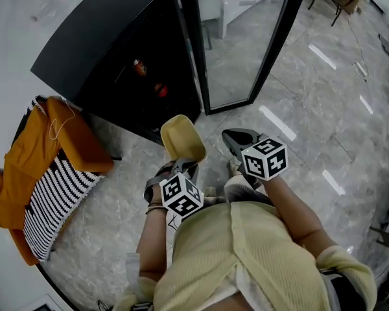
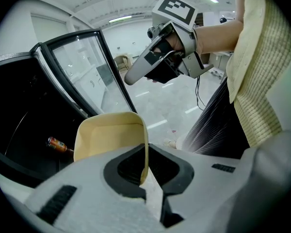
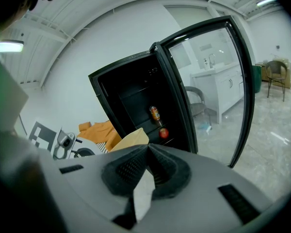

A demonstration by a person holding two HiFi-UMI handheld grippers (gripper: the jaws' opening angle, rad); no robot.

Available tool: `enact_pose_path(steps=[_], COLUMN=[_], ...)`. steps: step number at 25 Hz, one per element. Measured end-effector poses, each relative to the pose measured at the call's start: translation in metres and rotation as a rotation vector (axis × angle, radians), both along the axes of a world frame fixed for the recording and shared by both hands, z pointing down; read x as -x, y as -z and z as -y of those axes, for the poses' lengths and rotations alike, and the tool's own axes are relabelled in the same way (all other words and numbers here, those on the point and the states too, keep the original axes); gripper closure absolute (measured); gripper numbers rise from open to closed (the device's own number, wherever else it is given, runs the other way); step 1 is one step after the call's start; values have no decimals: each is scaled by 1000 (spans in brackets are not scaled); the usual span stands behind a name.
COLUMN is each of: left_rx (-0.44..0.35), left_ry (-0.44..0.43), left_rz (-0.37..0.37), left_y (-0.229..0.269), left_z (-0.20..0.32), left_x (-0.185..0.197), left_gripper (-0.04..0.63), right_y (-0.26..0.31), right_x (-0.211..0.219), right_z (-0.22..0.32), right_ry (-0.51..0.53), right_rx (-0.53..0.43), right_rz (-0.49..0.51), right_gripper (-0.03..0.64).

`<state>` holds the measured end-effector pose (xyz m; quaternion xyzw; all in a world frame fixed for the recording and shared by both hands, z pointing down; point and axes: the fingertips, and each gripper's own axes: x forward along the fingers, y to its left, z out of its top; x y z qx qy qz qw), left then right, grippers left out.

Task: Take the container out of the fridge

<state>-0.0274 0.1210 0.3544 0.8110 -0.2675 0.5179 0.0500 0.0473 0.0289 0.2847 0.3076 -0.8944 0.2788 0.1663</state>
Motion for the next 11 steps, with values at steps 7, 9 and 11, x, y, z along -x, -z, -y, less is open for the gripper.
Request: enact_pose_path(steps=[7,9,11], left_rx=[1,0,-1], left_ry=[-2,1,6], left_rz=[-2,-5,-3], left_y=[-1,-1,-1], left_z=[-3,-2,0], left_x=[-9,-9,-7], left_gripper=[563,563,563], right_y=[0,0,2], right_x=[-2,-1,1], right_z=[-1,0,1], right_ry=[9,11,14], right_rx=[0,-2,-5], right_rz=[-1,1,5], right_gripper=[589,589,589])
